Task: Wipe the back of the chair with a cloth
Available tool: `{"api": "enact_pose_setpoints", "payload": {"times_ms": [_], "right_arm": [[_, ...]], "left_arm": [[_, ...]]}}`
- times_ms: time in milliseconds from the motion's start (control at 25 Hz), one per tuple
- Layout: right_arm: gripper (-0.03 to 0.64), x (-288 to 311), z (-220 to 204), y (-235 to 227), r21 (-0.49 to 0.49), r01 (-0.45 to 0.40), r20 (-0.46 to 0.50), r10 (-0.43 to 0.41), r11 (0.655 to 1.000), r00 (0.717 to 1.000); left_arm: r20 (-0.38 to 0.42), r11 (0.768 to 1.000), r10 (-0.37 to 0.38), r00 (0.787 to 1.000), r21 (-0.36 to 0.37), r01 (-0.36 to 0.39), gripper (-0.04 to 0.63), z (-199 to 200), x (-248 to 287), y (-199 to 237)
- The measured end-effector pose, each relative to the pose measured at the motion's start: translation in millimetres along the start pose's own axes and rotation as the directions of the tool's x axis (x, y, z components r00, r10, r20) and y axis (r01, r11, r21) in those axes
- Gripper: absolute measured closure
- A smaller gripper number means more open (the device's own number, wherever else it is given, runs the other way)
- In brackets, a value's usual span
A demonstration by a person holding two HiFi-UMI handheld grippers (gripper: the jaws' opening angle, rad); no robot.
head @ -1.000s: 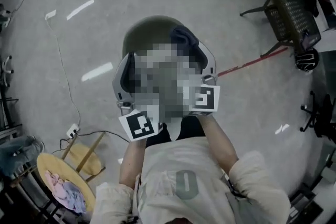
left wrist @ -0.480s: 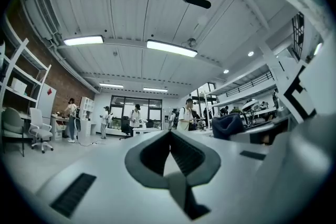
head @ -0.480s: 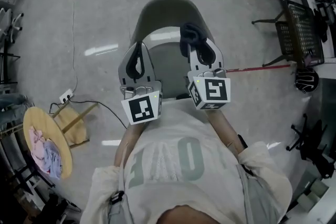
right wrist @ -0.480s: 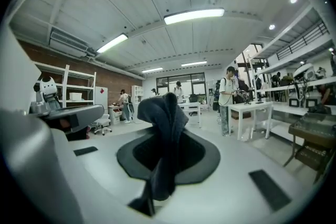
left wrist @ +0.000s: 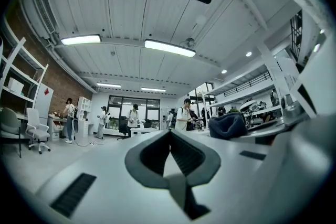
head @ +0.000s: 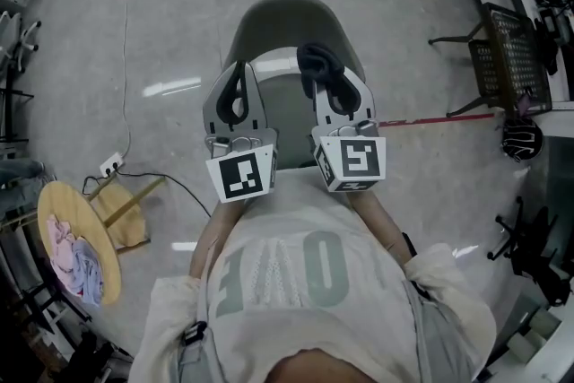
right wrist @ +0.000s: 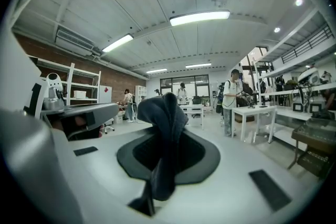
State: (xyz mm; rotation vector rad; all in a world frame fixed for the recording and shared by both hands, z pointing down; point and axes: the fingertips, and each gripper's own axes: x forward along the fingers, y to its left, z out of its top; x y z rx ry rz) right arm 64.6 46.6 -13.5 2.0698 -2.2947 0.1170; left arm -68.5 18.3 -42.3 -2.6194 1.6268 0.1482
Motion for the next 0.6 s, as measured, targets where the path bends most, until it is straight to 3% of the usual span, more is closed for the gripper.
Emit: {"api": "enact_pose_setpoints", "payload": {"times_ms": [280, 600], "right_arm": [[0.558, 0.1, 0.8, 16.6, 0.023, -0.042, -0.016, 0.042, 0.999, 0.999], [0.558, 2.1, -6.3, 5.2, 0.030, -0.027, -0.043, 0.029, 0.999, 0.999]], "left_arm": [[-0.028, 1.000, -0.022, 0.999, -0.011, 0.022, 0.581, -7.0, 2.3, -8.4], [-0.013, 0.999, -0.022, 1.000, -0.043, 0.022, 0.580, -1.5, 15.0, -17.4]]}}
